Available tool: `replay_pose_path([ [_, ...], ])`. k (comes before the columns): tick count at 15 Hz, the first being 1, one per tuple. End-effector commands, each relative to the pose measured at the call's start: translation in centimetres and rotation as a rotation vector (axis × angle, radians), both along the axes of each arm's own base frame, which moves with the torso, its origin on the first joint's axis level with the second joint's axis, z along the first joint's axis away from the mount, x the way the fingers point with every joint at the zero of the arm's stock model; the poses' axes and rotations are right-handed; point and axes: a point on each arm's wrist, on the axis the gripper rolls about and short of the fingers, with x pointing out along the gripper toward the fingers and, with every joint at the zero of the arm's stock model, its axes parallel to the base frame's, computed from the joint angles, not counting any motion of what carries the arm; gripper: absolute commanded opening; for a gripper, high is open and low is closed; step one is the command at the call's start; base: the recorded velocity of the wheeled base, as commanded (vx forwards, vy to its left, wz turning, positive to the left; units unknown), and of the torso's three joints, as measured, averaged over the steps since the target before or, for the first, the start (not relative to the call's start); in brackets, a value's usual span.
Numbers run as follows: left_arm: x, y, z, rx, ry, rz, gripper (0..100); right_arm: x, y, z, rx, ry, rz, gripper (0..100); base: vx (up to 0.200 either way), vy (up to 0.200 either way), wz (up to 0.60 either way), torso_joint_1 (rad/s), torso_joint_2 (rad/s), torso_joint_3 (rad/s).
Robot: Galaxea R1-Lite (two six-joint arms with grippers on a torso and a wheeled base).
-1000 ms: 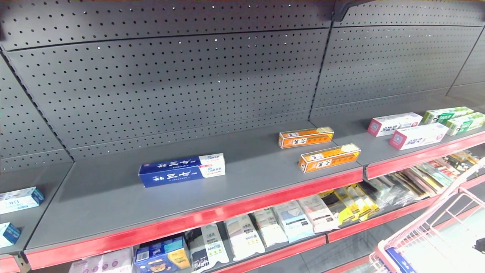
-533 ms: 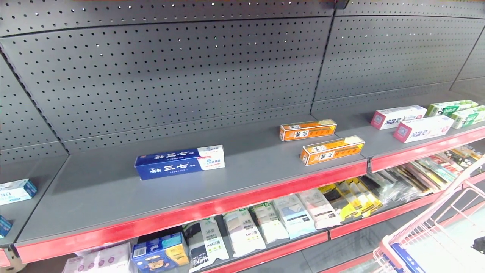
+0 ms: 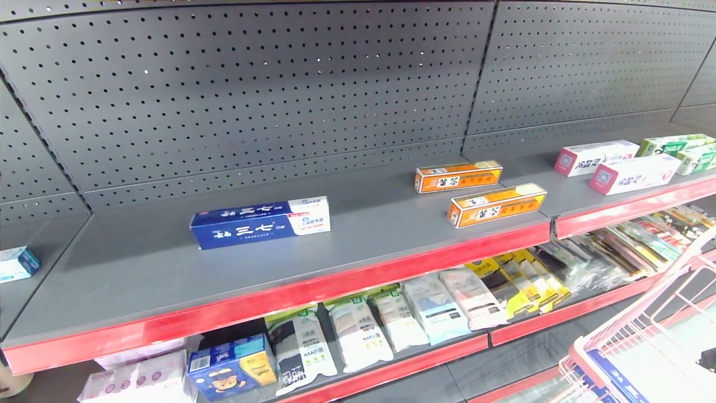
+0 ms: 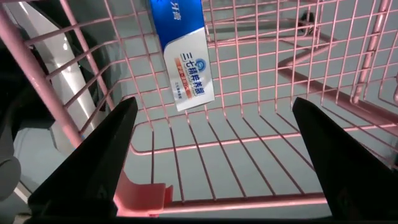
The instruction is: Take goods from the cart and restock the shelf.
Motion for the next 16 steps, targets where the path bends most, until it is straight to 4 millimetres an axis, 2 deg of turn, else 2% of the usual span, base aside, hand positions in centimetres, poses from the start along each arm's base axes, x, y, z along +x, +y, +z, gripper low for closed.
replay_pose_path([
  [1, 0.00, 0.00, 0.00, 0.000, 0.000, 0.001, 100, 0.07, -0.11, 0.14, -0.007, -0.006, 0.002, 100, 0.000, 0.000, 0.00, -0.178, 0.38, 0.212],
  [8, 0.00, 0.00, 0.00, 0.000, 0.000, 0.001, 100, 0.27, -0.20, 0.35, -0.001, -0.035, 0.016, 100, 0.000, 0.000, 0.00, -0.194, 0.44, 0.244],
  [13, 0.00, 0.00, 0.00, 0.000, 0.000, 0.001, 100, 0.45, -0.37, 0.30, -0.006, -0.038, 0.033, 100, 0.000, 0.000, 0.00, -0.028, 0.07, 0.038],
  [16, 0.00, 0.00, 0.00, 0.000, 0.000, 0.001, 100, 0.64, -0.11, -0.40, 0.019, -0.022, 0.042, 100, 0.000, 0.000, 0.00, 0.000, 0.00, 0.000],
])
